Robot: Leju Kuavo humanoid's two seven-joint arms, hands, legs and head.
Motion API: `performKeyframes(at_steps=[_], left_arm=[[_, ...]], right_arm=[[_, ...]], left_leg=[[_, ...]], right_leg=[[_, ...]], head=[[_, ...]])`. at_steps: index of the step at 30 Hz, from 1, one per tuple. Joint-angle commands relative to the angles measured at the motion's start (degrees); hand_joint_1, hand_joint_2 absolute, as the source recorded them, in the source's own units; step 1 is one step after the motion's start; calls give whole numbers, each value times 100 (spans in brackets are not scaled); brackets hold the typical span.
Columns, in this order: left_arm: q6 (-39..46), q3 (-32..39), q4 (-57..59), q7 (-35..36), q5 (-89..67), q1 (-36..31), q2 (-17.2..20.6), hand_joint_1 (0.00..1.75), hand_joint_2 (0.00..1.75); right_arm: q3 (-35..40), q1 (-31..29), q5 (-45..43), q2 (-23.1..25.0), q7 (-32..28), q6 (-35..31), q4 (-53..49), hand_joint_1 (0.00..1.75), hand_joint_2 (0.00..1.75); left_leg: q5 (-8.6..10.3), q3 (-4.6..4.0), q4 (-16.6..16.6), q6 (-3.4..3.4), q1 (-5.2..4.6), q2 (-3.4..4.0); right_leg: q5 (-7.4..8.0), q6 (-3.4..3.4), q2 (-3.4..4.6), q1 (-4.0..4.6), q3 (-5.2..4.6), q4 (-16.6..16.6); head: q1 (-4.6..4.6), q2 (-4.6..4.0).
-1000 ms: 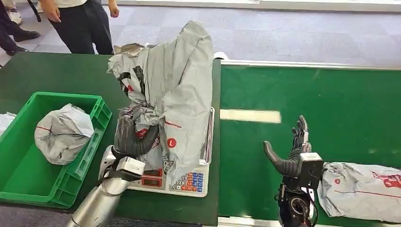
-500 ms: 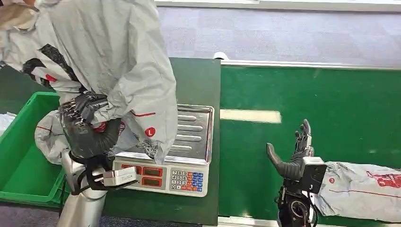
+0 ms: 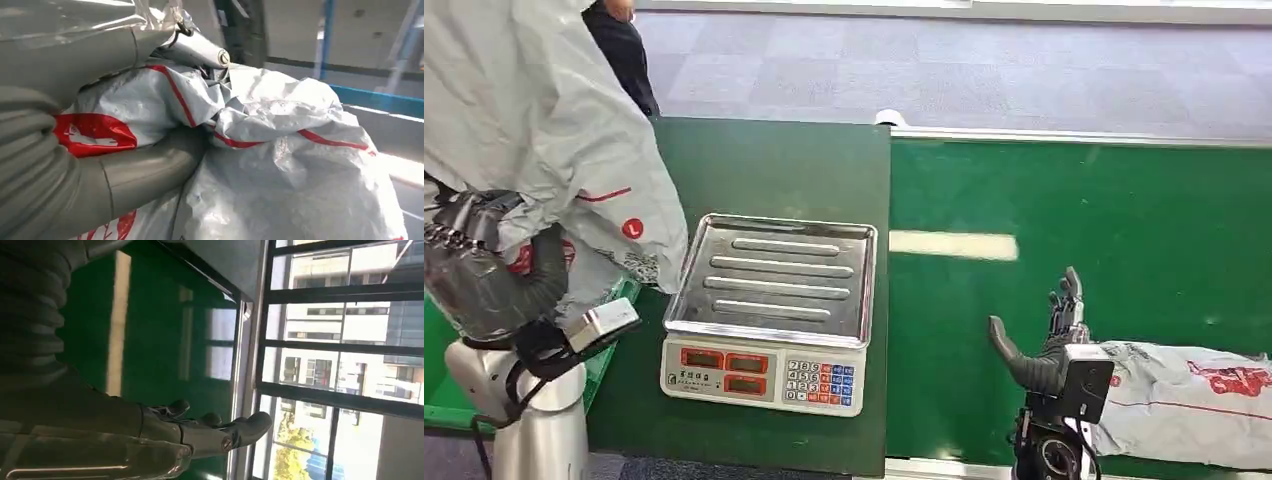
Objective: Moved the parcel from conveyor to table for the left to box.
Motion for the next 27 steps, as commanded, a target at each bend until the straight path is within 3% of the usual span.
performKeyframes(at_steps=[1, 14, 18, 21, 26, 27], left_arm=[[18, 1146, 926, 2, -157, -263, -76, 175, 175], [18, 1214, 1007, 2, -182, -307, -74, 175, 175], [18, 2654, 2526, 37, -583, -994, -103, 175, 175], [18, 2551, 3389, 1099, -784, -1021, 420, 175, 175], [18, 2306, 3905, 2349, -1123, -1038, 770, 175, 175], [18, 2128, 4432, 2916, -1305, -1159, 1022, 175, 175]], right_arm=[[78, -56, -5, -107, 30, -6, 48, 0, 175], [80, -60, -4, -108, 33, -7, 50, 0, 175], [56, -79, 21, -70, 91, -7, 31, 0, 175], [68, -120, 56, -63, 121, -28, 79, 0, 175], [45, -108, 65, -64, 136, -37, 62, 0, 175], [35, -105, 71, -50, 146, -43, 41, 0, 175]], left_leg=[[4, 10, -9, 8, -5, 0], [4, 6, -7, 10, -4, -4], [10, 17, -18, 11, -8, -5], [9, 25, -23, 7, -9, 10], [5, 17, -12, 7, -5, 0], [4, 16, -9, 6, -5, -2]], right_leg=[[1, -9, -3, -2, 7, -4], [1, -10, -8, -1, 5, -3], [5, -14, -10, -3, 12, -9], [7, -13, 8, -5, 15, -9], [0, -10, -4, -2, 12, -4], [-1, -6, -5, -2, 11, -2]], head=[[-2, 0], [-2, 0], [-2, 0], [-2, 0], [0, 0], [-2, 0]])
